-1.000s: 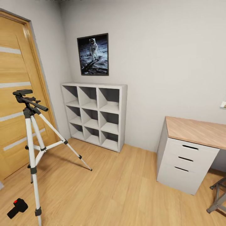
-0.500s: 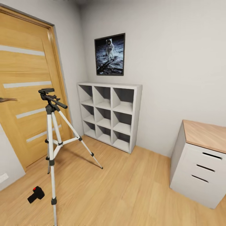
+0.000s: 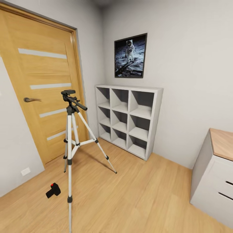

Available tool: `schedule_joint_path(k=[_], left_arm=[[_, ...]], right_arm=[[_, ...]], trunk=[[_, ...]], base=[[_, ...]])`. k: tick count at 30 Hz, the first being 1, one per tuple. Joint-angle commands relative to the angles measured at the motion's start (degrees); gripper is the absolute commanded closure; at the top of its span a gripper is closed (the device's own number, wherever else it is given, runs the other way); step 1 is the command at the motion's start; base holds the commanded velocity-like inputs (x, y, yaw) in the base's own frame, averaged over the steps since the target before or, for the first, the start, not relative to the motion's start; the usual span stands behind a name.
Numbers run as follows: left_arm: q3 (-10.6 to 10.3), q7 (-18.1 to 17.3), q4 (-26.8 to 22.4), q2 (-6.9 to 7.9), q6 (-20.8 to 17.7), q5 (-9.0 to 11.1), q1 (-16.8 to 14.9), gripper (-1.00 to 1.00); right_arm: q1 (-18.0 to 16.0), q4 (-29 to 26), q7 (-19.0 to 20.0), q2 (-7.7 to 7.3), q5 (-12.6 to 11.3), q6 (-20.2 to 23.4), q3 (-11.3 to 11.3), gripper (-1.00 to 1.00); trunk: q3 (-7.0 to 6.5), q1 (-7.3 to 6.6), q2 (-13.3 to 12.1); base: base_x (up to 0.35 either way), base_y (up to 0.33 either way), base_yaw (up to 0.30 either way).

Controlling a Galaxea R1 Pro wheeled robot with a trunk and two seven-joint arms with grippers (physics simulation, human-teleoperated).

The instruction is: Attach the digital camera to the camera tripod in the bedroom.

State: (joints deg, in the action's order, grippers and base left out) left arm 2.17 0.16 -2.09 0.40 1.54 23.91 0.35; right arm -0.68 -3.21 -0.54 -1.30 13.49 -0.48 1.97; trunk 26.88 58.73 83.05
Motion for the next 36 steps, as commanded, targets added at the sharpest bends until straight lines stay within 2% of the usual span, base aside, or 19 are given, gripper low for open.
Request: schedule_joint_path(k=[1,36], left_arm=[[0.20,0.02,-0.11,-0.02,0.04,0.06,0.05,-1.00],[-0.04,-0.02,-0.11,0.04,-0.04,-0.01,0.04,-1.00]], right_arm=[[-0.03,0.02,-0.06,-0.01,0.22,-0.05,0.19,-1.00],[-0.03,0.05,-0.08,0.16,0.45,-0.04,0.37,-1.00]], trunk=[[0.04,0.00,0.03],[0.04,0.00,0.03]], base=[[0.000,0.000,0.279],[0.006,0.000,0.279]])
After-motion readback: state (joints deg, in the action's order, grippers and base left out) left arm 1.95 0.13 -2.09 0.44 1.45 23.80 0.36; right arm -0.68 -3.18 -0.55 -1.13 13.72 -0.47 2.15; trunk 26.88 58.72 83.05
